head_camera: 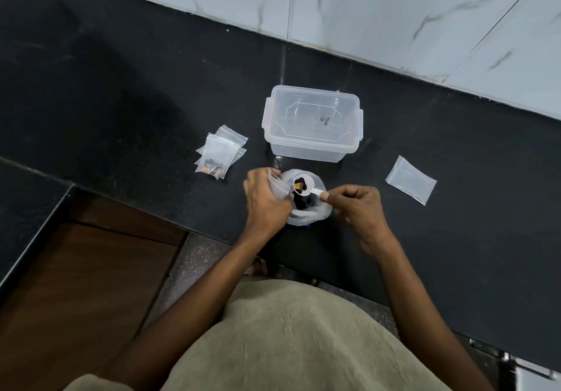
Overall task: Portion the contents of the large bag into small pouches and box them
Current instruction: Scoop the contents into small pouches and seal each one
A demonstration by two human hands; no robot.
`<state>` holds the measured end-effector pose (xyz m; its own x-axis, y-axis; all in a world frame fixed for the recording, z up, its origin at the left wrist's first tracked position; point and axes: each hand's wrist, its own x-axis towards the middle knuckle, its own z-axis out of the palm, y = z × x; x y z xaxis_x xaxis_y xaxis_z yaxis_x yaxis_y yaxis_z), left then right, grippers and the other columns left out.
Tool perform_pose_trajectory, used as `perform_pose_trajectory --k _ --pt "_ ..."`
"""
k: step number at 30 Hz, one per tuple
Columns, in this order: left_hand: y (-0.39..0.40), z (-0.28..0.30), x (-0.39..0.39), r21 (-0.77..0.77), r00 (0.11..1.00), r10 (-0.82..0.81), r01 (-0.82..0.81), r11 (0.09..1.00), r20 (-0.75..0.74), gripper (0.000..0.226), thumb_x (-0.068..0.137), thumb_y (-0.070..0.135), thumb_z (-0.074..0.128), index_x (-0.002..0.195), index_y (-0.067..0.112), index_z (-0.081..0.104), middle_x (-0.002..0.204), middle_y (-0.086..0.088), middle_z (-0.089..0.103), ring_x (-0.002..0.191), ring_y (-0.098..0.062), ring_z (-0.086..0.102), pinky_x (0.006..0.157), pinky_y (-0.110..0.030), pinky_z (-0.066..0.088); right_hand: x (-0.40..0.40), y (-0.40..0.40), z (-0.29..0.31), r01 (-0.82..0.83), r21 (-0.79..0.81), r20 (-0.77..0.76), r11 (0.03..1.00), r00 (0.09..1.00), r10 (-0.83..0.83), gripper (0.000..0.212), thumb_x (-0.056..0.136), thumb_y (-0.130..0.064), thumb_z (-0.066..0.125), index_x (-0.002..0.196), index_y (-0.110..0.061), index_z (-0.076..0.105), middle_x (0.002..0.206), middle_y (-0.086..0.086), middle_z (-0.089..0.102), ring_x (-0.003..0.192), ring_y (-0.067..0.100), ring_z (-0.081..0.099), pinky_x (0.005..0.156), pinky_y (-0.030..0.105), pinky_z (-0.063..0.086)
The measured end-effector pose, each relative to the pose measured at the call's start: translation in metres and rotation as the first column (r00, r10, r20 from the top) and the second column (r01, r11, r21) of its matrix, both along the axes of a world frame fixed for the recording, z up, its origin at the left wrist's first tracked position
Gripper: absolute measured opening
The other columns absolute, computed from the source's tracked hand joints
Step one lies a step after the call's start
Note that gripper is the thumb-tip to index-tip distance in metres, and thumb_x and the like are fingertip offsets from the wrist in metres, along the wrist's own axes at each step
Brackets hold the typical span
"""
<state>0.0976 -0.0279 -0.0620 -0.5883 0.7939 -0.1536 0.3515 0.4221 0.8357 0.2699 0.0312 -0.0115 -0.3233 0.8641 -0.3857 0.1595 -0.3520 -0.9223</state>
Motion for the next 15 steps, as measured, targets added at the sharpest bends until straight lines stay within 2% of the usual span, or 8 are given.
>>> perform_pose_trajectory --k 2,4,7,10,13,15 --pt "-0.003 0.002 -0.003 0.106 0.987 0.048 -0.031 0.994 -0.153 0.048 0.070 0.016 0.077 0.111 0.018 0.054 0.118 0.004 0.044 0.109 -0.014 0.039 0.089 -0.025 0.037 -0.003 0.000 0.010 -0.001 0.030 -0.038 1.000 0.999 0.003 0.010 0.087 0.000 0.075 0.080 0.008 0.073 0.048 0.000 0.052 0.039 0.005 0.037 0.041 0.014 0.031" --pt "-0.004 0.004 -0.006 0.165 0.972 0.066 -0.029 0.986 -0.227 0.050 0.067 0.016 0.080 0.109 0.020 0.053 0.115 0.006 0.044 0.104 -0.012 0.038 0.085 -0.022 0.036 -0.008 -0.001 0.017 -0.021 0.071 -0.068 0.997 0.997 0.026 0.010 0.087 0.002 0.074 0.080 0.009 0.073 0.047 -0.002 0.053 0.039 0.004 0.038 0.042 0.013 0.032" --pt "-0.005 0.008 -0.004 0.193 0.968 0.034 0.015 0.981 -0.248 0.053 0.065 0.012 0.081 0.108 0.019 0.051 0.108 0.009 0.044 0.099 -0.009 0.038 0.079 -0.013 0.032 -0.014 -0.003 0.025 -0.039 0.124 -0.116 0.992 0.992 0.053 0.010 0.087 0.001 0.075 0.079 0.006 0.073 0.048 -0.001 0.055 0.040 0.004 0.038 0.043 0.013 0.031" --pt "-0.006 0.009 -0.002 0.223 0.962 -0.003 0.066 0.973 -0.273 0.056 0.063 0.007 0.079 0.111 0.014 0.051 0.107 0.008 0.043 0.097 -0.008 0.037 0.078 -0.011 0.033 -0.020 -0.006 0.032 -0.070 0.167 -0.127 0.983 0.988 0.092 0.009 0.087 0.004 0.073 0.079 0.001 0.074 0.049 -0.008 0.060 0.038 0.001 0.043 0.043 0.011 0.033" --pt "-0.006 0.014 -0.001 0.264 0.959 -0.038 0.116 0.958 -0.281 0.051 0.064 0.007 0.078 0.107 0.014 0.051 0.103 0.006 0.044 0.093 -0.011 0.040 0.075 -0.018 0.037 -0.023 -0.007 0.033 -0.124 0.236 -0.062 0.964 0.988 0.143 0.012 0.086 0.004 0.075 0.076 -0.002 0.076 0.056 -0.004 0.067 0.046 0.003 0.052 0.049 0.015 0.040" --pt "-0.006 0.017 -0.001 0.301 0.962 -0.050 0.133 0.944 -0.270 0.045 0.065 0.009 0.078 0.101 0.014 0.051 0.099 0.005 0.047 0.090 -0.012 0.040 0.074 -0.016 0.036 -0.023 -0.007 0.031 -0.172 0.312 0.050 0.934 0.985 0.165 0.013 0.085 -0.002 0.077 0.075 -0.010 0.079 0.064 0.001 0.072 0.054 0.012 0.060 0.055 0.022 0.046"
